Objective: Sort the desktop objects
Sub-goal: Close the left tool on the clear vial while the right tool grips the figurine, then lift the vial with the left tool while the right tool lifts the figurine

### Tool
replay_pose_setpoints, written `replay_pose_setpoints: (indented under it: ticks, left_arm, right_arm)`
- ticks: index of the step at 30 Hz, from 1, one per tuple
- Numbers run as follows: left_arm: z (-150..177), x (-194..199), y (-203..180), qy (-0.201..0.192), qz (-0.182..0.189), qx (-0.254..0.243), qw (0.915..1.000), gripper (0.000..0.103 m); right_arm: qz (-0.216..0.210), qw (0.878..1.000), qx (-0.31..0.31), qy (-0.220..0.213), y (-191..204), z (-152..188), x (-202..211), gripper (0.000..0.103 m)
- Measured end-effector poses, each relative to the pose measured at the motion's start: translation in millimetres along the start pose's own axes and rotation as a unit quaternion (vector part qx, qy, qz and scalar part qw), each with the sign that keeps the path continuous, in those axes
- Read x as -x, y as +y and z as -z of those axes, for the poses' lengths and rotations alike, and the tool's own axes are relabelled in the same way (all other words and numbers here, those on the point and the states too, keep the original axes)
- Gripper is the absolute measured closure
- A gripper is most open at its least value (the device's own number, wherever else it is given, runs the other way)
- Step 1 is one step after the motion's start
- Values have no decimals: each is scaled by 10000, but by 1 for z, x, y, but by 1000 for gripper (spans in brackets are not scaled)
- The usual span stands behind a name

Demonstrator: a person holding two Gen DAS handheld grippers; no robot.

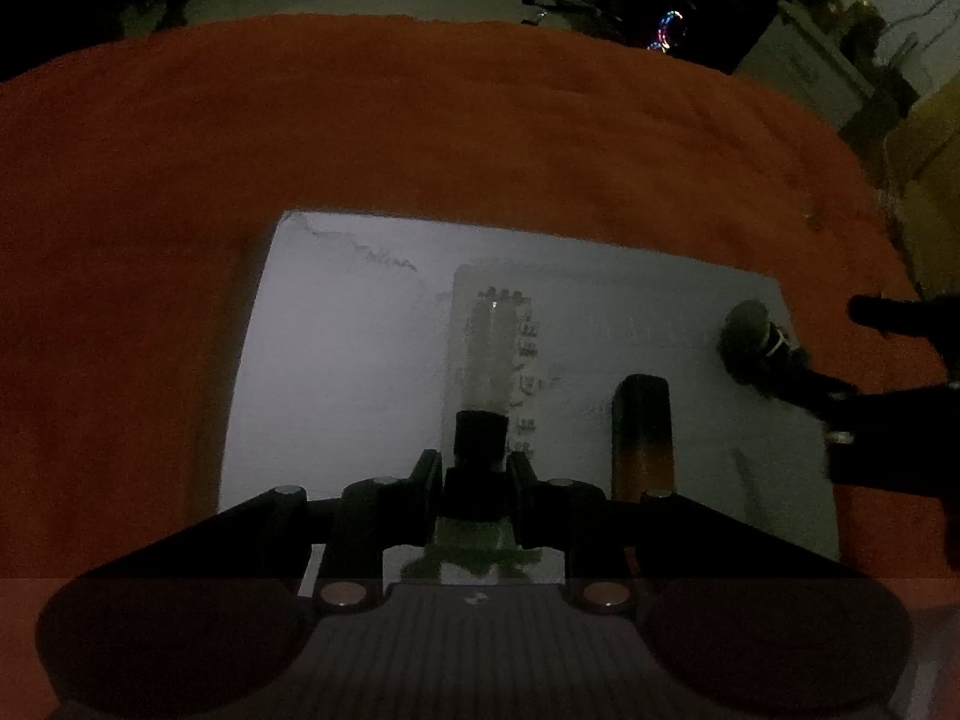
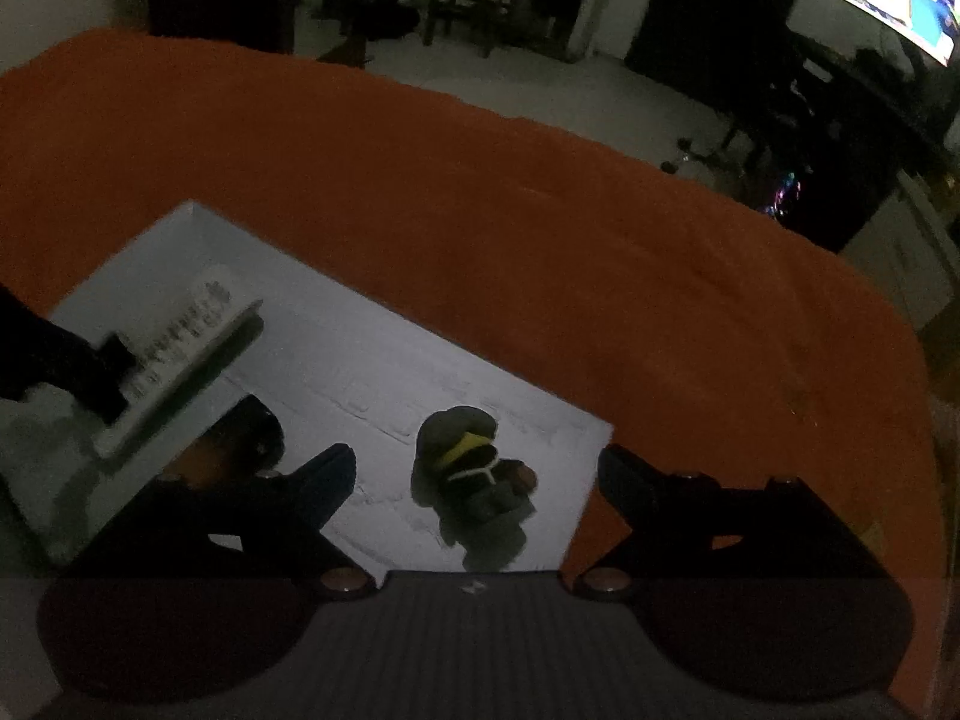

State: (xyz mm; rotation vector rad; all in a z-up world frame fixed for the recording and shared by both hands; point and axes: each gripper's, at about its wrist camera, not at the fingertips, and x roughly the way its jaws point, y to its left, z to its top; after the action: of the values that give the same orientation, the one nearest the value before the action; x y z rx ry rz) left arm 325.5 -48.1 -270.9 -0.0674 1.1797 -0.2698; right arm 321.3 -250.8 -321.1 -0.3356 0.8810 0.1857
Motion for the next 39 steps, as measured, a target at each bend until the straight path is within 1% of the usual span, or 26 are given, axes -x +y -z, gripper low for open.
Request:
replay_pose_setpoints:
  ticks: [1, 3, 4, 6, 7, 8, 10, 11, 12, 13, 14, 18, 19, 21, 24, 26, 28, 31, 32, 33, 35, 36, 38, 39]
  left_arm:
    - [2, 0, 1, -1, 15, 40, 10000, 83]
    - [6, -1, 3, 9, 11, 81, 10000, 83]
    - [7, 0, 4, 23, 5, 85, 10000, 83]
    - [9, 2, 6, 44, 2, 70, 10000, 83]
    - [10, 3, 6, 49, 8, 50, 10000, 83]
    - [8, 4, 7, 52, -14, 55, 10000, 82]
    - [2, 9, 10, -46, -30, 160, 9999, 81]
    - [-2, 11, 11, -81, -62, 193, 9998, 73]
    - [-4, 13, 12, -111, -98, 220, 9996, 61]
    - [-8, 13, 10, -136, -160, 166, 9996, 57]
    - [-11, 12, 8, -148, -203, 128, 9996, 54]
    - [-14, 4, 4, -83, -239, 105, 9996, 54]
    - [-15, 2, 3, -55, -236, 110, 9996, 54]
    - [-15, -3, 2, -1, -231, 121, 9997, 54]
    - [-22, -7, 2, 93, -440, 159, 9989, 54]
    - [-22, -8, 9, 139, -565, 298, 9979, 54]
    - [-24, -11, 17, 192, -540, 466, 9973, 54]
    - [-25, -15, 24, 161, -485, 512, 9974, 55]
    - [-25, -17, 24, 174, -471, 513, 9974, 59]
    - [-24, -20, 23, 206, -438, 526, 9974, 66]
    - [-24, -21, 21, 209, -493, 431, 9976, 70]
    - [-24, -21, 21, 199, -530, 377, 9977, 76]
    - [-23, -21, 19, 203, -604, 238, 9977, 81]
    - [-22, -21, 18, 205, -574, 188, 9980, 86]
  right_arm:
    - [90, 9999, 95, 22, 3, 0, -6, 14]
    - [69, 9996, 241, 97, 6, 1, -18, 27]
    - [-4, 9993, 325, 172, 9, 2, -24, 48]
    - [30, 9989, 440, 145, 12, 3, -26, 58]
    - [38, 9988, 461, 137, 11, 3, -24, 69]
    - [7, 9988, 473, 157, 9, 2, -21, 70]
    - [-241, 9984, 374, 355, 0, 1, -12, 71]
    - [-380, 9977, 290, 490, -6, 0, -7, 72]
    - [-435, 9971, 183, 603, -11, -1, -2, 72]
    - [-443, 9965, 63, 699, -17, -1, 4, 72]
    - [-429, 9961, -71, 767, -22, -1, 11, 72]
    - [-530, 9922, -800, 792, -47, 3, 41, 72]
    - [-527, 9913, -902, 795, -51, 4, 49, 72]
    - [-499, 9905, -1002, 799, -57, 7, 64, 72]
    - [-527, 9881, -1231, 760, -61, 13, 86, 72]
    - [-602, 9870, -1335, 668, -57, 17, 101, 72]
    - [-684, 9858, -1424, 573, -52, 20, 115, 72]
    - [-803, 9841, -1512, 481, -42, 23, 133, 72]
    - [-847, 9835, -1534, 461, -39, 24, 140, 72]
    - [-889, 9829, -1550, 451, -37, 24, 145, 72]
    - [-981, 9817, -1579, 417, -33, 25, 155, 72]
    - [-1012, 9813, -1591, 395, -31, 25, 159, 72]
    - [-1041, 9812, -1587, 354, -29, 27, 168, 72]
    - [-1068, 9811, -1575, 339, -28, 28, 172, 72]
